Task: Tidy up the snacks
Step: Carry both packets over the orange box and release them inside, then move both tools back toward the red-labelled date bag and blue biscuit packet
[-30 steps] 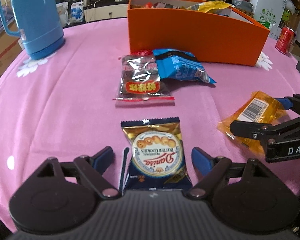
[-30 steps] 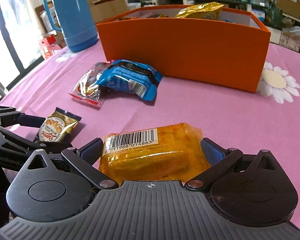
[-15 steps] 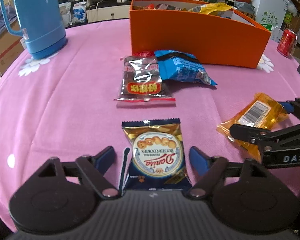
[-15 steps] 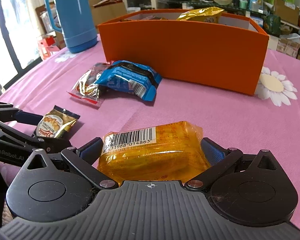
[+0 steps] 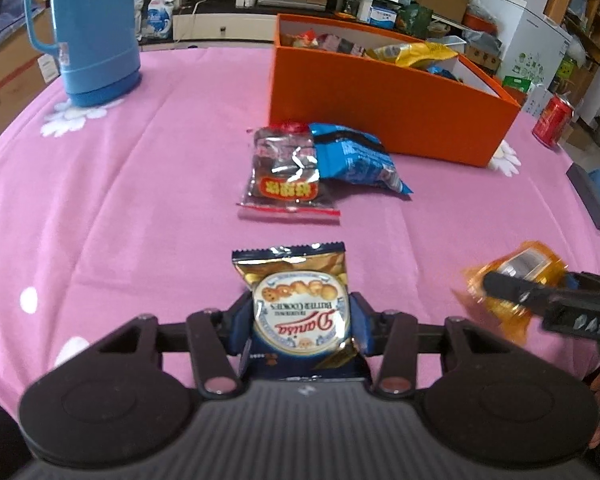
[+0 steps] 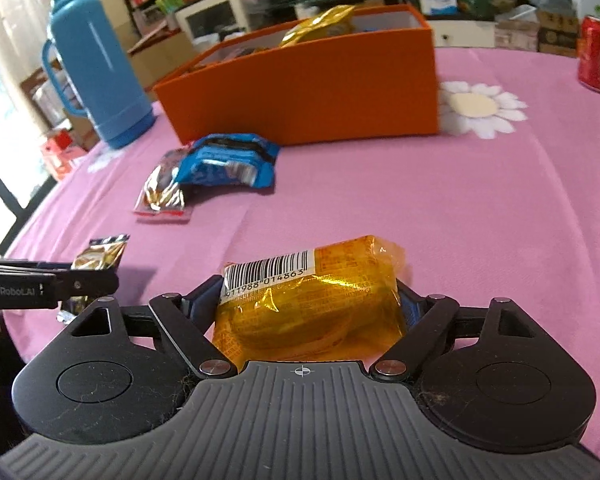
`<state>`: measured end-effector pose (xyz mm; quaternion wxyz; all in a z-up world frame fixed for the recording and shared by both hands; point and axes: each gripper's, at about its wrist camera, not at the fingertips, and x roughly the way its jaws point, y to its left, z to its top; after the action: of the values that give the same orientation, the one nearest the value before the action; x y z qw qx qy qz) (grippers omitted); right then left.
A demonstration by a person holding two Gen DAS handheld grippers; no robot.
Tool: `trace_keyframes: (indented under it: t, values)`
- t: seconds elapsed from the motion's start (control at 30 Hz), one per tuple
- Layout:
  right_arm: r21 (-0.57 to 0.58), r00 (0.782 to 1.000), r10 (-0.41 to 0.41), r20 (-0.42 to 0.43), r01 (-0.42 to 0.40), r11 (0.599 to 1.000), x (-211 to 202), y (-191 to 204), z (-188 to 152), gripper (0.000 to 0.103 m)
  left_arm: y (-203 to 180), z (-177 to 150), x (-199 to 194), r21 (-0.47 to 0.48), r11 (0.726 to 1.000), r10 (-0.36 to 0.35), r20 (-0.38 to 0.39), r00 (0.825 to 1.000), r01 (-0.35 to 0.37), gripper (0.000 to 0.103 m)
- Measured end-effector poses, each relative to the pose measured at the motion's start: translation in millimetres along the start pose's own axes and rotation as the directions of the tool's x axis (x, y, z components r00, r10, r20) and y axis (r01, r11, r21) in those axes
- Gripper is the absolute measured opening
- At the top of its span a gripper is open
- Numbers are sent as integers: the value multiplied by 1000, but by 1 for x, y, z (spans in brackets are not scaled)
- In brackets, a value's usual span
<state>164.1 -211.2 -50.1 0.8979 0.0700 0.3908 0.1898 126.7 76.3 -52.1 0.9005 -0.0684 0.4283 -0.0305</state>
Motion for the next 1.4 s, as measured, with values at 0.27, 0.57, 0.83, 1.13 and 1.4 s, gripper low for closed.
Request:
trace_keyframes:
  t: [0.27, 0.57, 0.83, 1.13, 1.4]
  values:
    - [-57, 969, 15, 245, -1, 998, -23, -1, 119, 65, -4, 109, -5, 10, 999, -54, 164, 985, 54, 47]
    - [-92, 975, -59, 214, 80, 993, 96, -21, 241, 66, -24, 237, 97, 30, 999, -41, 201, 979, 36, 48]
    - [-154, 994, -61, 85, 74, 985, 153, -26, 235, 80, -38, 241, 160, 100, 995, -25, 134, 991, 12, 70]
    - [-27, 965, 3, 263, 4, 1000, 50, -42, 190, 87, -22, 197, 48, 60, 998, -21, 315, 949, 3, 101]
    - [176, 987, -25, 158, -3, 984, 7, -74, 55, 87, -23, 86, 41, 46, 998, 26, 116, 993, -32, 100]
